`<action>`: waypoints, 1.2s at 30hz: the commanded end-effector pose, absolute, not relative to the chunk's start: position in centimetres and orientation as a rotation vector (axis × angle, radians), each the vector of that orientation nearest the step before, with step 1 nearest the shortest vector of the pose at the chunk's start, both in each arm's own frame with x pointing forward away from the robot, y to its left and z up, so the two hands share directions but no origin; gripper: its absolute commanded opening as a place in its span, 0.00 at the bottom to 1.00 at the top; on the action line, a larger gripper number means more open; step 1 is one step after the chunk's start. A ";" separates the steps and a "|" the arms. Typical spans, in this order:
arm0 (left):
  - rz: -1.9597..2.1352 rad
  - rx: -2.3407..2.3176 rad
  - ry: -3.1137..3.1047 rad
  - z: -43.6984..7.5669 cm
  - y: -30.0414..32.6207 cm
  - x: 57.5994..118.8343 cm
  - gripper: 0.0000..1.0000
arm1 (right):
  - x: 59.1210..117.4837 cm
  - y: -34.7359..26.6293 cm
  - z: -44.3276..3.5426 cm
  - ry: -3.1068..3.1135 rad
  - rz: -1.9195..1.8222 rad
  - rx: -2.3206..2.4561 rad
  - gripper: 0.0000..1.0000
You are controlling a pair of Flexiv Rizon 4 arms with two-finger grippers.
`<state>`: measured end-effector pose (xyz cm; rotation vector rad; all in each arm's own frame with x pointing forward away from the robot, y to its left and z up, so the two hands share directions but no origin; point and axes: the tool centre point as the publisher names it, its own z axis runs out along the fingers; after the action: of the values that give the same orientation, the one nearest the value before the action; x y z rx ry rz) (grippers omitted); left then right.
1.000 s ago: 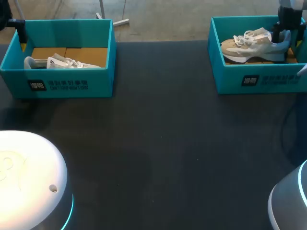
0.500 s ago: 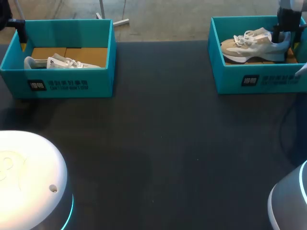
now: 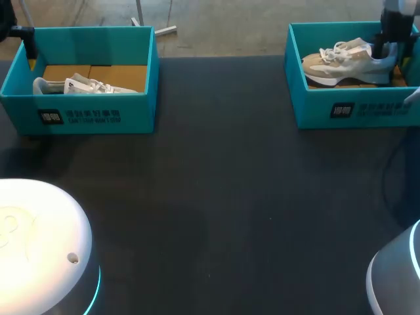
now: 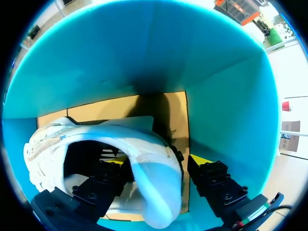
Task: Take the shoe out of the shoebox, open the shoe tongue, remove and reinsert the insole, then place the shoe into the shoebox
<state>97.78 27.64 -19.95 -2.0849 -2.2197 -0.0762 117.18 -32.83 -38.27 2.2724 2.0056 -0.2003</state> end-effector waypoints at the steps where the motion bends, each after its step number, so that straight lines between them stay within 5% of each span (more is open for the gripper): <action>1: -0.082 -2.085 -2.220 -19.9 27.6 97.6 1.00 | 117.9 -33.1 -38.2 2.017 -0.231 2.290 0.74; 10: -0.082 -2.085 -2.220 -19.9 27.6 97.6 1.00 | 117.6 -33.3 -38.2 2.049 -0.207 2.291 0.74; 21: -0.082 -2.085 -2.220 -19.9 27.6 97.6 1.00 | 117.6 -32.8 -38.8 2.086 -0.202 2.297 0.61; 22: -0.082 -2.085 -2.220 -19.9 27.6 97.6 1.00 | 117.6 -32.8 -38.9 2.087 -0.201 2.298 0.58; 24: -0.082 -2.085 -2.220 -19.9 27.6 97.6 1.00 | 117.6 -32.8 -38.9 2.091 -0.201 2.299 0.35; 26: -0.082 -2.085 -2.220 -19.9 27.6 97.6 1.00 | 117.6 -32.7 -39.0 2.091 -0.203 2.299 0.00; 36: -0.082 -2.085 -2.220 -19.9 27.6 97.6 1.00 | 117.3 -32.6 -37.7 2.036 -0.185 2.283 0.00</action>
<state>97.78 27.65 -19.95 -2.0849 -2.2199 -0.0760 116.91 -32.72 -38.38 2.2786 2.0453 -0.1680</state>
